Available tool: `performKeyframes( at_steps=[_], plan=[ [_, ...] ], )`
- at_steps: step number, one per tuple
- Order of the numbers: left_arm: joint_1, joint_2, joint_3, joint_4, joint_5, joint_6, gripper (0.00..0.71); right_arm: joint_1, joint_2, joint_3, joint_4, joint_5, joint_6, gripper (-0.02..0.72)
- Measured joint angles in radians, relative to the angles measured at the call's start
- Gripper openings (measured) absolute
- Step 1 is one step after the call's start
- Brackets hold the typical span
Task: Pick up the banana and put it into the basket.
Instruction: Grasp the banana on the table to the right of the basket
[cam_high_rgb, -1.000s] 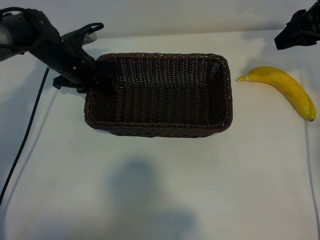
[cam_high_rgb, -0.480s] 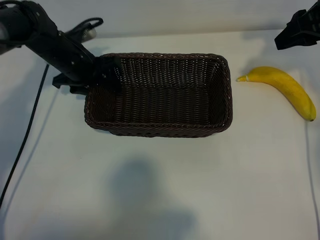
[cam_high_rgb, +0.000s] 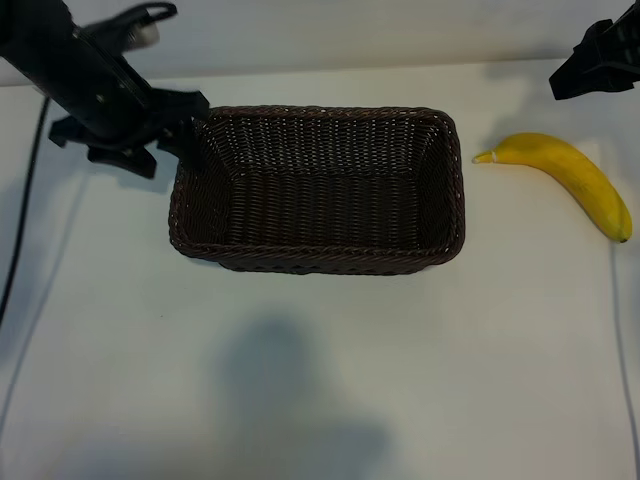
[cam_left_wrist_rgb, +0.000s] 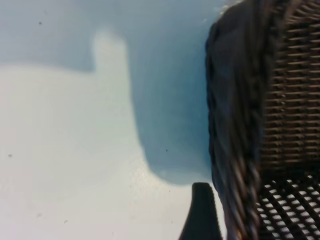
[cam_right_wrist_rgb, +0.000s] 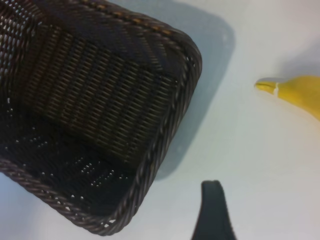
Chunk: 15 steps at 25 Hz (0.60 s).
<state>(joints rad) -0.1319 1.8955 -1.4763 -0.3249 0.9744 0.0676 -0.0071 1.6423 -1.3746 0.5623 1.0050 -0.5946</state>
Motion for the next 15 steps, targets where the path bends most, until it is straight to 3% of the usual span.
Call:
performKeyframes(
  at_steps=[10,15],
  plan=[
    [0.0,-0.129,-0.001,0.051,0.032,0.03,0.597,0.0,0.0,0.0,0.0,0.001,0.0,0.522],
    [-0.001,-0.154,-0.001,-0.063,0.082,0.136,0.597,0.0,0.0,0.0,-0.002,0.001,0.0,0.522]
  ],
)
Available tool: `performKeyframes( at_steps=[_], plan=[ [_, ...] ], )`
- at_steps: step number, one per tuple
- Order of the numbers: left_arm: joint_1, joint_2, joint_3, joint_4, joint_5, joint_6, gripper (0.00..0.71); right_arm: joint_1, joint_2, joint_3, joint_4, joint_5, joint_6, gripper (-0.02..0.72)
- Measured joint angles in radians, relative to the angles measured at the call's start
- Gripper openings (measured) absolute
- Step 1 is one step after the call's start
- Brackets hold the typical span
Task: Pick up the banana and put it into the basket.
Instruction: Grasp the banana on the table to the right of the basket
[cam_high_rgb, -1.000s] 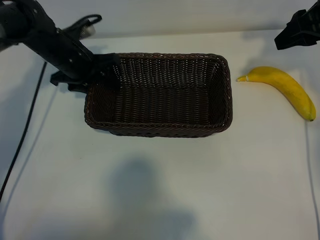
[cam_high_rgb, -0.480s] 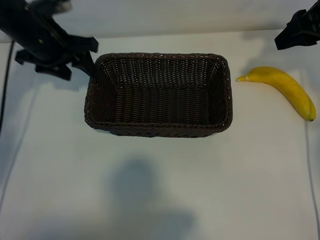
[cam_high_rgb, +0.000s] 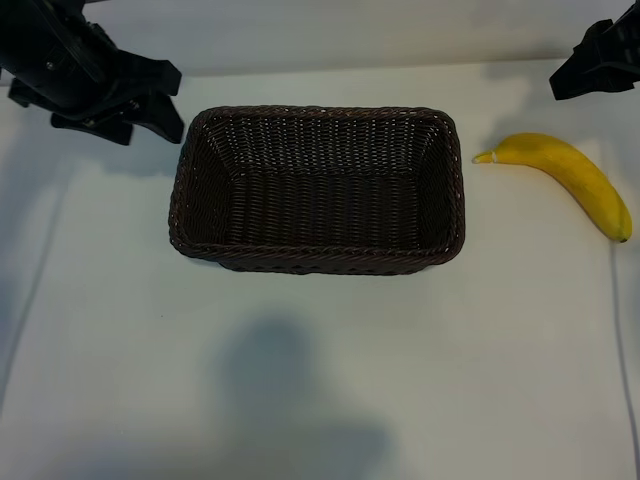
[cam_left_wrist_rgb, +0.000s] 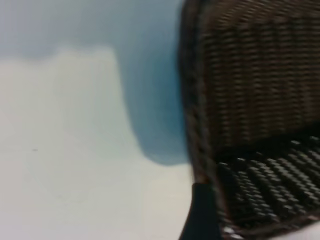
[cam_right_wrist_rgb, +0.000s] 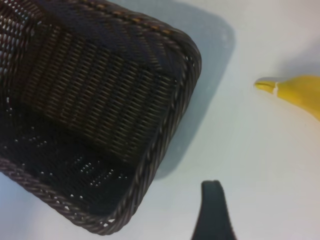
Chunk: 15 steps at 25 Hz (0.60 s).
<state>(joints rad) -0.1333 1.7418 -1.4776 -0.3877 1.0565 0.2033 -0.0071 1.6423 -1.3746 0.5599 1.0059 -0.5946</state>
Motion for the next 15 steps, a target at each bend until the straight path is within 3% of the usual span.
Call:
performKeyframes(
  at_steps=[5,15],
  plan=[
    [-0.008,-0.068,0.003,-0.074,0.021,0.052,0.597,0.0,0.0,0.0,-0.005,0.0,0.0,0.522],
    [-0.008,-0.095,0.005,-0.081,0.027,0.076,0.596,0.0,0.0,0.0,-0.016,-0.01,-0.015,0.522]
  ],
)
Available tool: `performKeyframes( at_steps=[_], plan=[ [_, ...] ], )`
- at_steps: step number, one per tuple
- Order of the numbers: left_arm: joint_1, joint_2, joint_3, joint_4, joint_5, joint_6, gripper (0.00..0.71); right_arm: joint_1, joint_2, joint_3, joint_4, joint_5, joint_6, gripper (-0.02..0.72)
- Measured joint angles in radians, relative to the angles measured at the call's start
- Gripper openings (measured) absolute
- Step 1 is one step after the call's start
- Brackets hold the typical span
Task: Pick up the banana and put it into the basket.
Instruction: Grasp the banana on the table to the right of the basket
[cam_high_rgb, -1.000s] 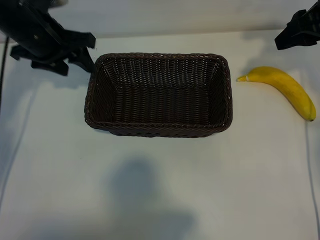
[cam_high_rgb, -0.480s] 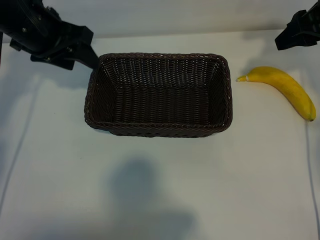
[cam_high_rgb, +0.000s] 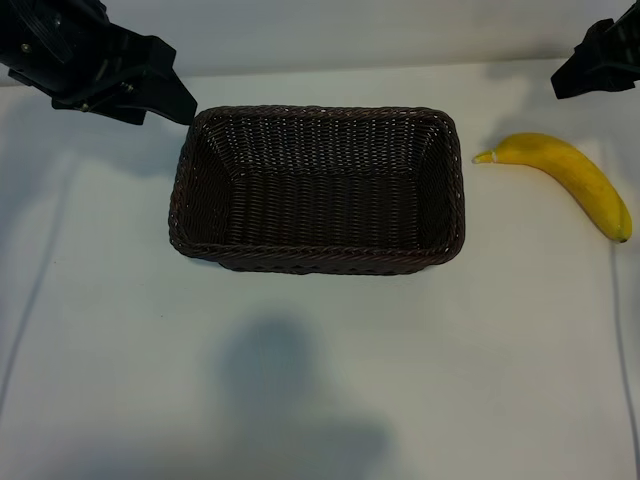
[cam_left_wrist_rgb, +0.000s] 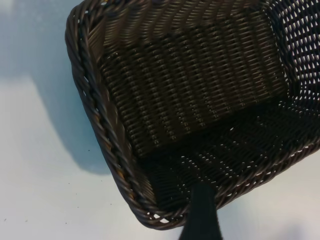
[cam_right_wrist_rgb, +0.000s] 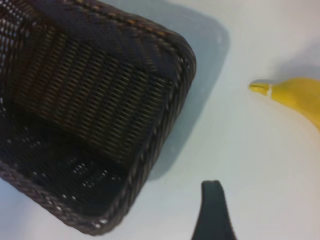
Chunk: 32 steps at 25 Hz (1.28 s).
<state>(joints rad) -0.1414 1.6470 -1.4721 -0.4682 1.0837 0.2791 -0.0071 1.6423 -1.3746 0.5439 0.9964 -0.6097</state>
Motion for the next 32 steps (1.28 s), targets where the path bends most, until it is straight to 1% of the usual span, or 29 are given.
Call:
performKeyframes(
  at_steps=[2,4,8,10,12,15,19,23,29,32],
  plan=[
    [0.0,0.0,0.0,0.0,0.0,0.003,0.596,0.001,0.0,0.0,-0.034,0.0,-0.017,0.523],
    [0.0,0.0,0.0,0.0,0.0,0.003,0.596,0.001,0.0,0.0,-0.098,0.0,-0.026,0.541],
    [0.0,0.0,0.0,0.0,-0.003,0.003,0.595,0.001,0.016,0.0,-0.219,-0.002,-0.031,0.635],
    [0.0,0.0,0.0,0.0,-0.003,0.003,0.595,0.001,0.029,0.0,-0.254,-0.004,-0.039,0.67],
    [0.0,0.0,0.0,0.0,-0.003,0.003,0.595,0.001,0.047,0.0,-0.266,-0.012,-0.063,0.687],
    [0.0,0.0,0.0,0.0,-0.003,0.003,0.595,0.001,0.081,0.0,-0.269,-0.035,-0.101,0.689],
    [0.0,0.0,0.0,0.0,-0.008,0.003,0.595,0.001,0.133,0.0,-0.269,-0.086,-0.127,0.689],
    [0.0,0.0,0.0,0.0,-0.012,0.003,0.595,0.001,0.191,0.0,-0.27,-0.161,-0.132,0.689],
    [0.0,0.0,0.0,0.0,-0.014,0.003,0.595,0.001,0.278,0.0,-0.276,-0.222,-0.133,0.689],
    [0.0,0.0,0.0,0.0,-0.014,0.003,0.595,0.001,0.305,0.0,-0.276,-0.236,-0.135,0.687]
  ],
)
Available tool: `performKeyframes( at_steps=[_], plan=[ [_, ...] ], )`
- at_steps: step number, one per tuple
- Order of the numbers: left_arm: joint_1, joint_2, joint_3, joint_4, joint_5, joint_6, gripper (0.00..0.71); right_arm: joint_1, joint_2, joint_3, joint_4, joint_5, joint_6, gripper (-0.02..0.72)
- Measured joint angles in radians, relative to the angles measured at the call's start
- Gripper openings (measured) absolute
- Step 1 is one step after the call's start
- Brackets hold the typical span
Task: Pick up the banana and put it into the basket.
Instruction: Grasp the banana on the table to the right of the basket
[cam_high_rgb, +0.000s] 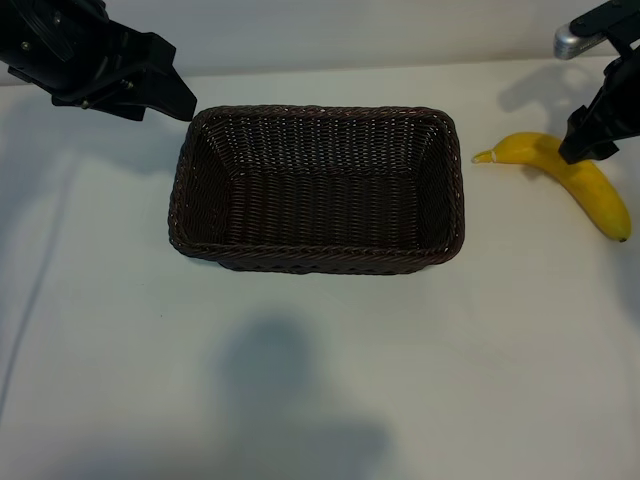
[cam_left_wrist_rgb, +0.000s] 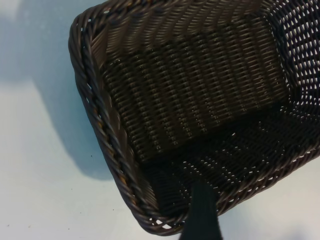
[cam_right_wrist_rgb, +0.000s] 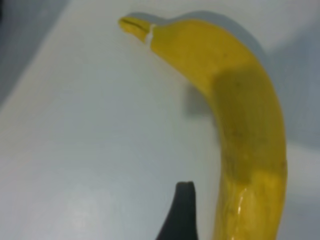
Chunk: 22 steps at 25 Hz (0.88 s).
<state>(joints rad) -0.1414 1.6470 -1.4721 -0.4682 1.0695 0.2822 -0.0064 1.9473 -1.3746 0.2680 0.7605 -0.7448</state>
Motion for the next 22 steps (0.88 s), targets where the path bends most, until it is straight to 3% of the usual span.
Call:
performKeyframes(
  at_steps=[22],
  plan=[
    [0.0,0.0,0.0,0.0,0.0,0.001,0.595,0.0,0.134,0.0,0.007,-0.053,-0.03,0.66]
  ],
)
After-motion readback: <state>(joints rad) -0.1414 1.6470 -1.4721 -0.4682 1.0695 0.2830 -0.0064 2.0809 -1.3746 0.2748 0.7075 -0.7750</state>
